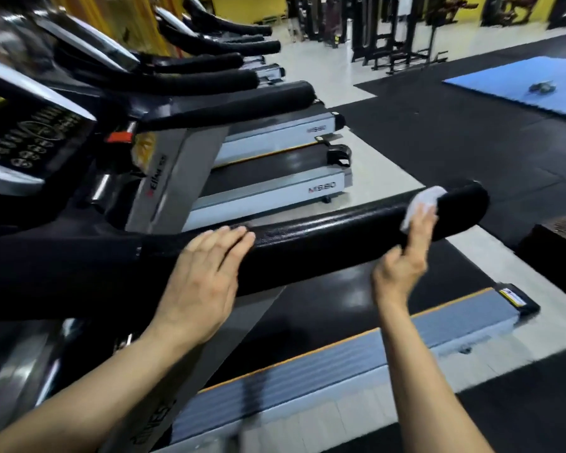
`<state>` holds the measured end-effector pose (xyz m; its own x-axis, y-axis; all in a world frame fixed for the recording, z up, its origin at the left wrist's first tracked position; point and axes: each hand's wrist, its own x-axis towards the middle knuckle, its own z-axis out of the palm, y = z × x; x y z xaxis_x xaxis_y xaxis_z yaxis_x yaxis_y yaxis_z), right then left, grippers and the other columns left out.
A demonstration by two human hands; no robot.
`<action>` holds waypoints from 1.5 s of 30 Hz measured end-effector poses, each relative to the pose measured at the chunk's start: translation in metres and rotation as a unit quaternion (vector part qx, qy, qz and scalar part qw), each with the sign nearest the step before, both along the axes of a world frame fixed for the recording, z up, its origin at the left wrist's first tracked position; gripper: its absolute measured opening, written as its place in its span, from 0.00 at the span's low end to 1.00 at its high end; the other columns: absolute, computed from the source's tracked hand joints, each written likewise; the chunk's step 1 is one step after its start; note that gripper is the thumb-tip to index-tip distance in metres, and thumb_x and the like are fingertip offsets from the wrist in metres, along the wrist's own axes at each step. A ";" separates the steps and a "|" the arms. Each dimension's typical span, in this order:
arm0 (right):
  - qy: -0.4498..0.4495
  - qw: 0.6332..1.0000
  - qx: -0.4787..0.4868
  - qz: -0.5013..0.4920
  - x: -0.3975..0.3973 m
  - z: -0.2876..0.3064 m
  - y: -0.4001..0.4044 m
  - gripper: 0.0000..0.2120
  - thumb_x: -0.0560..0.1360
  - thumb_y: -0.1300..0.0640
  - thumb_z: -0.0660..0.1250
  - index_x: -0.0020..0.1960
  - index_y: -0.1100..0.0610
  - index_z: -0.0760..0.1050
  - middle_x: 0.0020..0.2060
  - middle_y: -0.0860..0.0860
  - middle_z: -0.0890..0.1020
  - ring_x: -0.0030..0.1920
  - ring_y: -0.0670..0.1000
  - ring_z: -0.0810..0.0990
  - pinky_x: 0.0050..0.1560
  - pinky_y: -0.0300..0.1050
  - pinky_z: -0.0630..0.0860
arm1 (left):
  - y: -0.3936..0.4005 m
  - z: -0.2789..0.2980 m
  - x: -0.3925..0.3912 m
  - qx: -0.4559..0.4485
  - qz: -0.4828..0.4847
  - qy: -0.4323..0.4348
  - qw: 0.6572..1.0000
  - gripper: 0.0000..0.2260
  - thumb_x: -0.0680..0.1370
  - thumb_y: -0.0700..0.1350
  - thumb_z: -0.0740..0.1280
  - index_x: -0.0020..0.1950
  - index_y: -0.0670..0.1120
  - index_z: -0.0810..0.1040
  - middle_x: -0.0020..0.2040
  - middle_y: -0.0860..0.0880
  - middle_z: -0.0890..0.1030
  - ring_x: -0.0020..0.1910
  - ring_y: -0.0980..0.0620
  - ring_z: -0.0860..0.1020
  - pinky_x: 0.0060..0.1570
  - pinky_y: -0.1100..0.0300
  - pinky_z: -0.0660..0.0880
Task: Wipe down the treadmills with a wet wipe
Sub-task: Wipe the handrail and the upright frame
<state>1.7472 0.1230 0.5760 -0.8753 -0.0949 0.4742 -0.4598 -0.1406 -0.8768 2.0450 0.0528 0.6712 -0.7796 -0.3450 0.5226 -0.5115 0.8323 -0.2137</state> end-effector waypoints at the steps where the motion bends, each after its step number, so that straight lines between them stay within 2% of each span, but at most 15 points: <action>1: -0.003 1.000 -0.007 -0.006 0.008 0.003 -0.003 0.43 0.65 0.75 0.52 0.76 0.50 0.66 0.77 0.55 0.65 0.79 0.50 0.61 0.77 0.61 0.58 | 0.000 0.001 0.001 -0.002 -0.003 -0.002 1.000 0.26 0.77 0.35 0.64 0.76 0.40 0.70 0.74 0.42 0.72 0.73 0.39 0.71 0.72 0.41 0.66; 3: 0.021 1.000 0.001 0.008 0.032 0.008 -0.008 0.42 0.64 0.75 0.52 0.75 0.53 0.69 0.76 0.56 0.67 0.79 0.51 0.61 0.78 0.60 0.56 | 0.001 0.004 0.003 -0.004 -0.006 -0.003 1.000 0.27 0.77 0.35 0.65 0.76 0.40 0.70 0.75 0.42 0.71 0.74 0.40 0.70 0.72 0.42 0.67; 5: 0.106 0.993 0.026 0.051 0.062 0.016 -0.012 0.39 0.60 0.74 0.54 0.71 0.62 0.73 0.74 0.58 0.70 0.77 0.55 0.64 0.79 0.58 0.54 | 0.005 0.007 0.007 0.002 -0.014 -0.002 1.000 0.27 0.77 0.34 0.65 0.77 0.40 0.69 0.76 0.42 0.71 0.75 0.41 0.69 0.73 0.42 0.66; 7: 0.177 0.979 0.048 0.084 0.092 0.024 -0.016 0.37 0.59 0.75 0.56 0.68 0.65 0.76 0.69 0.59 0.75 0.75 0.57 0.67 0.79 0.55 0.53 | 0.010 0.006 0.014 0.005 -0.010 0.004 1.000 0.28 0.76 0.33 0.65 0.77 0.40 0.69 0.76 0.41 0.70 0.76 0.41 0.67 0.74 0.42 0.64; 14: 0.257 0.957 0.082 0.108 0.164 0.046 -0.031 0.30 0.64 0.77 0.60 0.64 0.63 0.79 0.64 0.57 0.79 0.68 0.58 0.74 0.76 0.56 0.58 | 0.018 0.002 0.084 -0.031 0.062 0.045 0.997 0.25 0.76 0.35 0.64 0.74 0.39 0.72 0.76 0.41 0.70 0.76 0.40 0.68 0.74 0.39 0.64; 18: 0.304 0.936 0.081 0.157 0.214 0.063 -0.043 0.24 0.68 0.72 0.62 0.62 0.62 0.80 0.61 0.56 0.80 0.63 0.58 0.76 0.71 0.56 0.64 | 0.010 0.006 0.128 -0.039 0.081 0.072 0.993 0.23 0.76 0.37 0.62 0.72 0.39 0.75 0.75 0.40 0.72 0.74 0.39 0.69 0.74 0.39 0.64; 21: 0.342 0.912 0.088 0.209 0.270 0.078 -0.053 0.21 0.73 0.67 0.61 0.64 0.62 0.79 0.62 0.57 0.80 0.64 0.58 0.75 0.70 0.58 0.65 | 0.005 0.002 0.154 -0.032 0.072 0.078 0.994 0.23 0.76 0.36 0.62 0.71 0.38 0.75 0.75 0.40 0.71 0.75 0.39 0.69 0.74 0.39 0.64; 25: 0.380 0.880 0.083 0.271 0.330 0.082 -0.062 0.19 0.81 0.61 0.59 0.70 0.62 0.75 0.69 0.58 0.76 0.72 0.58 0.71 0.74 0.58 0.61 | -0.001 -0.010 0.183 -0.029 0.053 0.059 0.996 0.18 0.76 0.36 0.62 0.65 0.34 0.78 0.72 0.34 0.72 0.74 0.36 0.69 0.73 0.38 0.65; 28: 0.426 0.861 0.108 0.254 0.313 0.077 -0.059 0.20 0.81 0.65 0.58 0.72 0.62 0.73 0.72 0.58 0.73 0.74 0.57 0.69 0.75 0.59 0.62 | -0.004 -0.011 0.201 -0.030 0.041 0.035 0.998 0.24 0.75 0.36 0.64 0.71 0.36 0.75 0.77 0.38 0.68 0.77 0.38 0.66 0.74 0.39 0.64; 30: 0.395 0.889 0.116 0.201 0.285 0.067 -0.048 0.20 0.81 0.67 0.56 0.72 0.62 0.73 0.71 0.58 0.73 0.74 0.55 0.69 0.75 0.59 0.62 | -0.005 -0.010 0.209 -0.033 0.028 0.022 0.999 0.27 0.74 0.37 0.64 0.74 0.38 0.72 0.79 0.39 0.65 0.78 0.39 0.63 0.76 0.40 0.61; 33: 0.282 0.945 0.141 0.090 0.237 0.046 -0.025 0.26 0.77 0.72 0.55 0.73 0.61 0.72 0.72 0.56 0.72 0.75 0.51 0.66 0.77 0.57 0.61 | -0.006 -0.012 0.212 -0.023 0.020 0.020 0.999 0.28 0.74 0.37 0.63 0.75 0.39 0.71 0.80 0.40 0.63 0.80 0.39 0.60 0.77 0.40 0.59; 35: 0.242 0.956 0.164 0.025 0.216 0.037 -0.014 0.30 0.75 0.74 0.55 0.74 0.59 0.71 0.73 0.56 0.72 0.75 0.54 0.67 0.75 0.56 0.63 | -0.007 -0.014 0.210 -0.019 0.020 0.020 0.999 0.27 0.74 0.38 0.63 0.75 0.39 0.72 0.80 0.39 0.62 0.80 0.38 0.59 0.78 0.40 0.57; 38: 0.221 0.954 0.189 -0.069 0.208 0.037 -0.009 0.32 0.72 0.75 0.59 0.71 0.53 0.75 0.70 0.56 0.75 0.67 0.57 0.71 0.69 0.47 0.70 | -0.009 -0.020 0.208 -0.017 0.015 0.021 1.000 0.27 0.75 0.38 0.62 0.75 0.40 0.72 0.81 0.38 0.60 0.80 0.37 0.58 0.78 0.39 0.56; 43: 0.143 0.978 0.141 -0.057 0.213 0.043 -0.006 0.28 0.70 0.73 0.62 0.66 0.54 0.78 0.56 0.54 0.79 0.55 0.55 0.75 0.57 0.40 0.72 | -0.008 -0.025 0.206 -0.008 0.022 0.030 0.999 0.26 0.75 0.38 0.62 0.75 0.40 0.72 0.81 0.38 0.58 0.81 0.37 0.55 0.79 0.38 0.54; 45: 0.140 0.979 0.135 -0.060 0.217 0.039 -0.004 0.23 0.73 0.68 0.62 0.65 0.54 0.79 0.55 0.53 0.80 0.54 0.54 0.77 0.57 0.44 0.74 | -0.007 -0.026 0.203 0.000 0.030 0.032 0.999 0.26 0.75 0.38 0.61 0.75 0.40 0.72 0.81 0.38 0.58 0.81 0.37 0.55 0.79 0.38 0.54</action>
